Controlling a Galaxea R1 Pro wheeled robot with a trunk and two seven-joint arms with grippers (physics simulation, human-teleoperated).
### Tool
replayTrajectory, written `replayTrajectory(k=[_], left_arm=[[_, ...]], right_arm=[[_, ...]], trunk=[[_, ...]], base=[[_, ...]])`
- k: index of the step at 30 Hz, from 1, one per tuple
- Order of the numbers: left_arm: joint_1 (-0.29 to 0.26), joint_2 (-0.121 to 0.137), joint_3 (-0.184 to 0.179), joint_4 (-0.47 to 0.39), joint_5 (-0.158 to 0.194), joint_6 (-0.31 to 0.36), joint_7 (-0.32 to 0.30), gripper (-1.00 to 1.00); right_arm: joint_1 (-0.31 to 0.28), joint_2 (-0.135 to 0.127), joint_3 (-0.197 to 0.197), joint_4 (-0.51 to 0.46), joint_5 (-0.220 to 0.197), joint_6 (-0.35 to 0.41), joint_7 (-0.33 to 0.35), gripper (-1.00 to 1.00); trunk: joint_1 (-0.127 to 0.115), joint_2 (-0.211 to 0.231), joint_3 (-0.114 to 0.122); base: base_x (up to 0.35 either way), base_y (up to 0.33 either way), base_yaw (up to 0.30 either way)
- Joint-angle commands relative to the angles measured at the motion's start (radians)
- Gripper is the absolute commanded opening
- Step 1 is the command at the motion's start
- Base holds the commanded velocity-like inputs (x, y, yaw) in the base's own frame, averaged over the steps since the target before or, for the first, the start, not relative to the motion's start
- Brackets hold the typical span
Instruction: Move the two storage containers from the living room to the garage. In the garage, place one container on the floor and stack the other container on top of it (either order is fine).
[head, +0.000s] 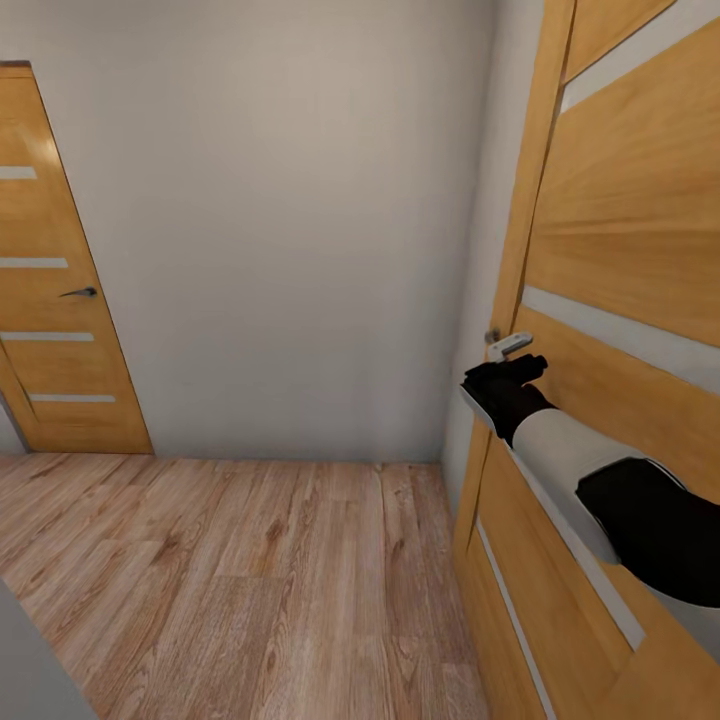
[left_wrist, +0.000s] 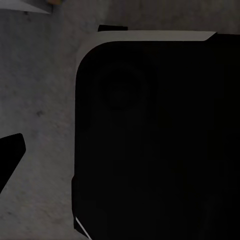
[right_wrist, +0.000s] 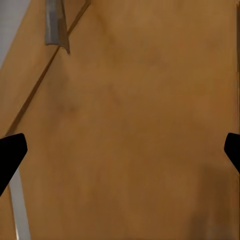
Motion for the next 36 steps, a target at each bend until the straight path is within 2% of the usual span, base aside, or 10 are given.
replayTrajectory(k=[1,13,18,20,21,23,25,32,34,36], left_arm=[[0.000,0.000,-0.001,0.000,0.007,-0.002,0.000,1.00],[0.000,0.000,-0.001,0.000,0.007,-0.003,0.000,1.00],[0.000,0.001,-0.001,0.000,0.007,-0.003,0.000,1.00],[0.000,0.001,-0.001,0.000,0.007,-0.003,0.000,1.00],[0.000,0.001,-0.001,0.000,0.007,-0.003,0.000,1.00],[0.000,0.000,-0.001,0.000,0.007,-0.003,0.000,1.00],[0.000,0.000,-0.001,0.000,0.007,-0.003,0.000,1.00],[0.000,0.000,-0.001,0.000,0.007,-0.003,0.001,1.00],[0.000,0.000,-0.001,-0.001,0.007,-0.003,0.001,1.00],[0.000,0.000,-0.001,0.000,0.007,-0.003,0.002,1.00]], right_arm=[[-0.005,-0.071,0.017,-0.001,0.017,0.019,-0.008,1.00],[-0.010,-0.070,0.017,-0.001,0.017,0.022,-0.008,1.00],[-0.010,-0.050,0.013,-0.003,0.019,0.018,-0.010,1.00],[-0.010,-0.031,0.011,-0.004,0.020,0.017,-0.011,1.00],[-0.010,0.020,0.007,-0.004,0.021,0.016,-0.014,1.00],[-0.010,0.083,0.004,-0.004,0.021,0.016,-0.016,1.00],[-0.010,0.172,0.002,-0.003,0.020,0.017,-0.018,1.00],[-0.010,0.172,0.003,-0.002,0.003,0.018,-0.019,1.00],[-0.008,0.172,0.003,-0.004,-0.038,0.017,-0.017,1.00],[-0.003,0.172,0.003,-0.004,-0.098,0.014,-0.011,1.00]], trunk=[[0.000,-0.001,-0.001],[0.000,-0.001,-0.001],[0.000,-0.001,-0.001],[0.000,-0.001,-0.001],[0.000,-0.001,-0.001],[0.000,-0.001,-0.001],[0.000,-0.001,-0.001],[0.000,-0.001,-0.001],[0.000,-0.001,-0.001],[0.000,-0.001,-0.001]], base=[[0.000,0.000,0.000],[0.000,0.000,0.000],[0.000,0.000,0.000],[0.000,0.000,0.000],[0.000,0.000,0.000],[0.000,0.000,0.000],[0.000,0.000,0.000],[0.000,0.000,0.000],[0.000,0.000,0.000],[0.000,0.000,0.000]])
